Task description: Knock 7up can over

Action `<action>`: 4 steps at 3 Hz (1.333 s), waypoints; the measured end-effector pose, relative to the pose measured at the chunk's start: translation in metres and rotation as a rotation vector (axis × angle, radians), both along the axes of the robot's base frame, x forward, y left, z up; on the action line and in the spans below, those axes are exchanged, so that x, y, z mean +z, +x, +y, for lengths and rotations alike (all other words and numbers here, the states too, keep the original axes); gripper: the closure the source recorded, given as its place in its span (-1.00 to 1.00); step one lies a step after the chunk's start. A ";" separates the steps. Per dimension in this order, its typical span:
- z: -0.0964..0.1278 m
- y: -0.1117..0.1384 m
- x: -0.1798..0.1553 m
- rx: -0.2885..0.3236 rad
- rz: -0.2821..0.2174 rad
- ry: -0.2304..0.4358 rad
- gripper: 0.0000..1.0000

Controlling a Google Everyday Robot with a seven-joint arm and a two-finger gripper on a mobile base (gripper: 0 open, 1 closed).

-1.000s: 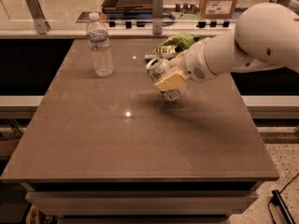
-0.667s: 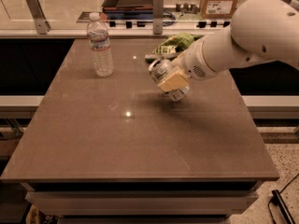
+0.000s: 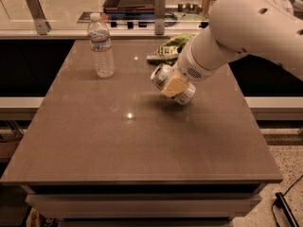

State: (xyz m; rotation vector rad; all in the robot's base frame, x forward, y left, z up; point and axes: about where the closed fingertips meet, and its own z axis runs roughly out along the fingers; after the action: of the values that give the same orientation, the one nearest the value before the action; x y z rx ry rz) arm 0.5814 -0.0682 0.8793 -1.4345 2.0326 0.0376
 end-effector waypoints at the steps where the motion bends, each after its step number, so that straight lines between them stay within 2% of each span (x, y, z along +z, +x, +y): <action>1: 0.003 0.000 -0.009 0.010 0.018 -0.100 1.00; 2: 0.012 0.001 -0.016 0.038 0.039 -0.149 1.00; 3: 0.029 0.006 -0.025 0.084 0.046 -0.132 1.00; 4: 0.050 0.012 -0.032 0.136 0.036 -0.043 1.00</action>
Offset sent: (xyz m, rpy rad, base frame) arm 0.0040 0.0226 -0.0287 -0.2127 0.0744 0.0758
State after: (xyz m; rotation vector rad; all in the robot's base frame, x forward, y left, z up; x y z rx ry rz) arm 0.5936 -0.0177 0.8477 -1.6082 1.9720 0.0773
